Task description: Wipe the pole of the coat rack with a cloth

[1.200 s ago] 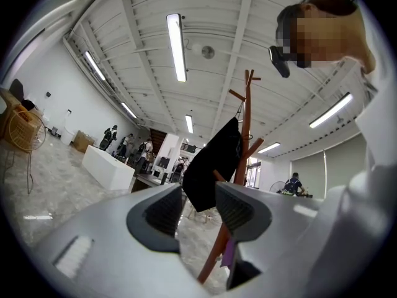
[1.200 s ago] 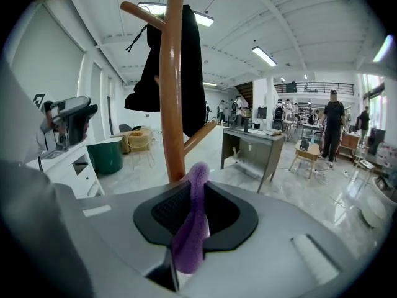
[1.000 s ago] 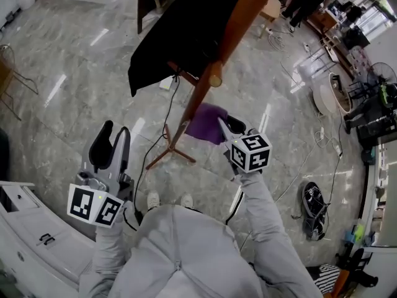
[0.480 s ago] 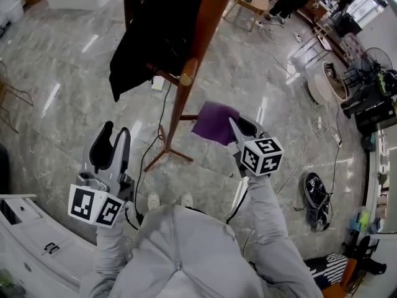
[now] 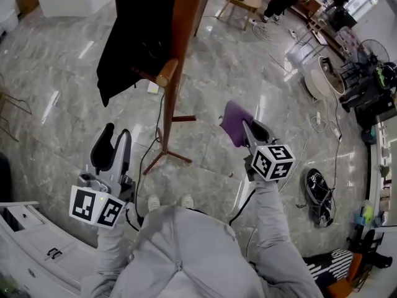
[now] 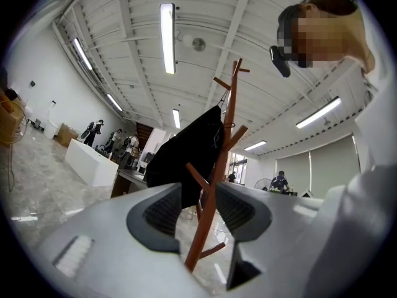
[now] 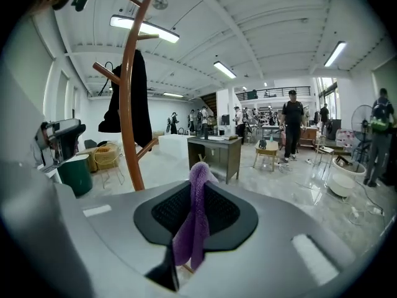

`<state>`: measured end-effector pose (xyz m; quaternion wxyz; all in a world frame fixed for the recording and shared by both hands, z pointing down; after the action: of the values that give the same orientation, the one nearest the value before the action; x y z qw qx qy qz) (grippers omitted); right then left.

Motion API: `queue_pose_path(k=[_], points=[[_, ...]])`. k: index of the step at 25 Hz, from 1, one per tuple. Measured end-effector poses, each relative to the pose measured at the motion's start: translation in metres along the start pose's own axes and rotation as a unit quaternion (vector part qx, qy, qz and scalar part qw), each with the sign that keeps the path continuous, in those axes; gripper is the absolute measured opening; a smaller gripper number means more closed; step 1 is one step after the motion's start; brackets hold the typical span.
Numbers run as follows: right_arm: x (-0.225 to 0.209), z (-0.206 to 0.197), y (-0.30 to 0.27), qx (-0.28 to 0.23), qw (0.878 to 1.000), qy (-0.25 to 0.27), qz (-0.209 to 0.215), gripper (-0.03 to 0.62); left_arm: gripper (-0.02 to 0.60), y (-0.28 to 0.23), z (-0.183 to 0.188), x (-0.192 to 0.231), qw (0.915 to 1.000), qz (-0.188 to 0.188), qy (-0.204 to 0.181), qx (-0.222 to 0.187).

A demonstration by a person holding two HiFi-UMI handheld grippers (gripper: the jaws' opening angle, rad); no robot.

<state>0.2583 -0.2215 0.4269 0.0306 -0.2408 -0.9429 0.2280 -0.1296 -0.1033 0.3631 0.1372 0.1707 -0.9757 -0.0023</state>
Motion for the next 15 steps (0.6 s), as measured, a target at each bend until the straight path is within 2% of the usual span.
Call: queue_pose_path(k=[7,15], points=[[-0.008,-0.002,0.026,-0.042,0.998,-0.034,-0.009,0.055,0.178,-0.005,0.004,-0.013,0.9999,-0.006,-0.011,0.000],[0.025,0.017,0.058,-0.159,0.986,-0.052,-0.002,0.055,0.178,-0.002,0.008,-0.022,0.9997,-0.006,-0.023,0.000]])
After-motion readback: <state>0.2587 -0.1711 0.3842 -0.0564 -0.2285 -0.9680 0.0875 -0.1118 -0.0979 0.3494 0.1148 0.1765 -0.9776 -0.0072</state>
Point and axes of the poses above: the fingertips, and each gripper's own axes: y backward along the fingers, x to its left, z out of its top, the point moved 7 cm from there along y, backward along the fingers, and after that the axes turned 5 degrees about x, right-handed, at the moved point
